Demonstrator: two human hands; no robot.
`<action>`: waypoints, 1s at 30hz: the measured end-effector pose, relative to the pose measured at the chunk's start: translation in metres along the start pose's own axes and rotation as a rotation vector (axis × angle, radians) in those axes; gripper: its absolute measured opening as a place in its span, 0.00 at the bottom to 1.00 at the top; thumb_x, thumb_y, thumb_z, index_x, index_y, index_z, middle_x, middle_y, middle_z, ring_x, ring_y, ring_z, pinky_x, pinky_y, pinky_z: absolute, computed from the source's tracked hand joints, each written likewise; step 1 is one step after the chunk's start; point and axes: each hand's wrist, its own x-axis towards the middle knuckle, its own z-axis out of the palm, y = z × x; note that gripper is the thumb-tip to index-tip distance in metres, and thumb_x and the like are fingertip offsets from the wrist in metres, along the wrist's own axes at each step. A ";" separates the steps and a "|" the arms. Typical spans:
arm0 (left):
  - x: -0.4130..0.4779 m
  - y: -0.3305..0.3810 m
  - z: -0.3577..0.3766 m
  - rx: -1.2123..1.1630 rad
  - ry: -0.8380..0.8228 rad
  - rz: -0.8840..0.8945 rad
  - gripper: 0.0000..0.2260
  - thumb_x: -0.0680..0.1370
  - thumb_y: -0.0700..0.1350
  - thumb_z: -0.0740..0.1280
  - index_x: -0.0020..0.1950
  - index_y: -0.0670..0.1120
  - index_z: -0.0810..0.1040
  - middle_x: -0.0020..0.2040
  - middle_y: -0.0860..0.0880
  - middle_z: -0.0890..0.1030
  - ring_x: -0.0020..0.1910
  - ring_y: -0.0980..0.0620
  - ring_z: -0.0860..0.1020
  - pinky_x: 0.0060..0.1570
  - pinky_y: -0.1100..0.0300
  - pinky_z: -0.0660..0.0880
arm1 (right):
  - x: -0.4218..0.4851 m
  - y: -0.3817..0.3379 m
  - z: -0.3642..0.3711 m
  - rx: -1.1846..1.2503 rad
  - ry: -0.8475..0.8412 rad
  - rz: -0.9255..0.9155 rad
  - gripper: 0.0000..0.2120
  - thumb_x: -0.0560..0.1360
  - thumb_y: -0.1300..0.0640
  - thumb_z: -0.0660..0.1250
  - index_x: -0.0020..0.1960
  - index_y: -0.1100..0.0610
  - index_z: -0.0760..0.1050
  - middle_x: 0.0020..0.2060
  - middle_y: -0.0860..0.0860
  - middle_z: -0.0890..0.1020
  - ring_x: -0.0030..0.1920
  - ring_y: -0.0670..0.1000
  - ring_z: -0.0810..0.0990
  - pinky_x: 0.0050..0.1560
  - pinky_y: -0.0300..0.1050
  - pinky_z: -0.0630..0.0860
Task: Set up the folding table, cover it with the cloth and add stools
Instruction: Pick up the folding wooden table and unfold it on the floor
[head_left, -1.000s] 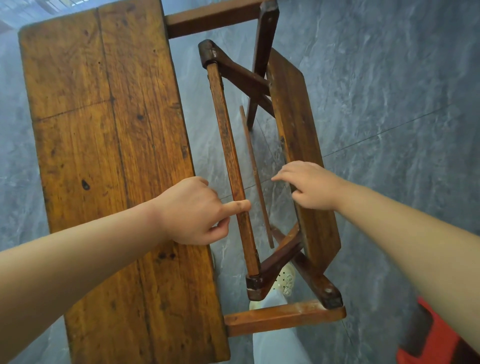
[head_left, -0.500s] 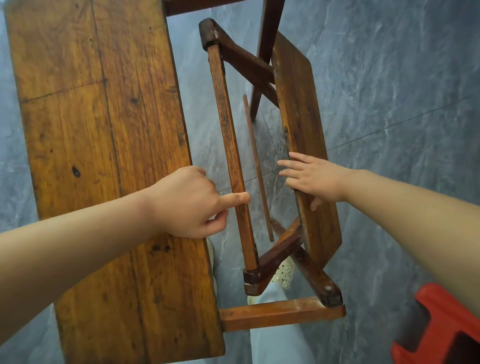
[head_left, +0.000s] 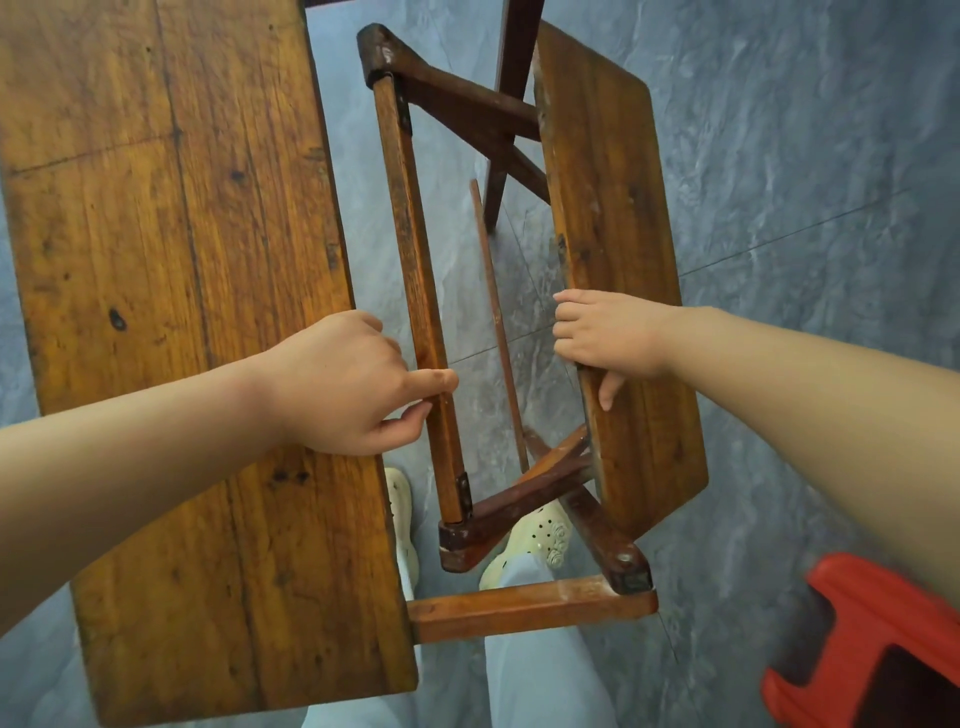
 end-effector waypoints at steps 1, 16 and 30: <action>0.000 0.000 0.000 -0.002 0.005 0.003 0.22 0.78 0.52 0.51 0.61 0.45 0.79 0.20 0.52 0.68 0.18 0.57 0.66 0.25 0.62 0.65 | -0.002 0.001 -0.002 -0.004 -0.001 -0.006 0.36 0.69 0.30 0.61 0.62 0.58 0.73 0.58 0.51 0.76 0.63 0.55 0.69 0.76 0.54 0.50; 0.001 0.000 -0.015 0.022 0.031 0.011 0.23 0.79 0.54 0.50 0.60 0.48 0.80 0.19 0.54 0.66 0.18 0.59 0.64 0.24 0.59 0.70 | -0.073 0.016 -0.047 0.012 0.029 -0.054 0.33 0.68 0.23 0.46 0.45 0.50 0.71 0.43 0.43 0.74 0.47 0.48 0.67 0.63 0.47 0.64; 0.017 0.005 -0.025 0.115 0.021 0.071 0.29 0.78 0.58 0.41 0.61 0.50 0.78 0.26 0.53 0.74 0.26 0.58 0.74 0.37 0.59 0.75 | -0.105 0.001 -0.069 0.037 0.086 0.034 0.30 0.76 0.31 0.45 0.45 0.51 0.76 0.40 0.44 0.76 0.45 0.47 0.67 0.64 0.49 0.64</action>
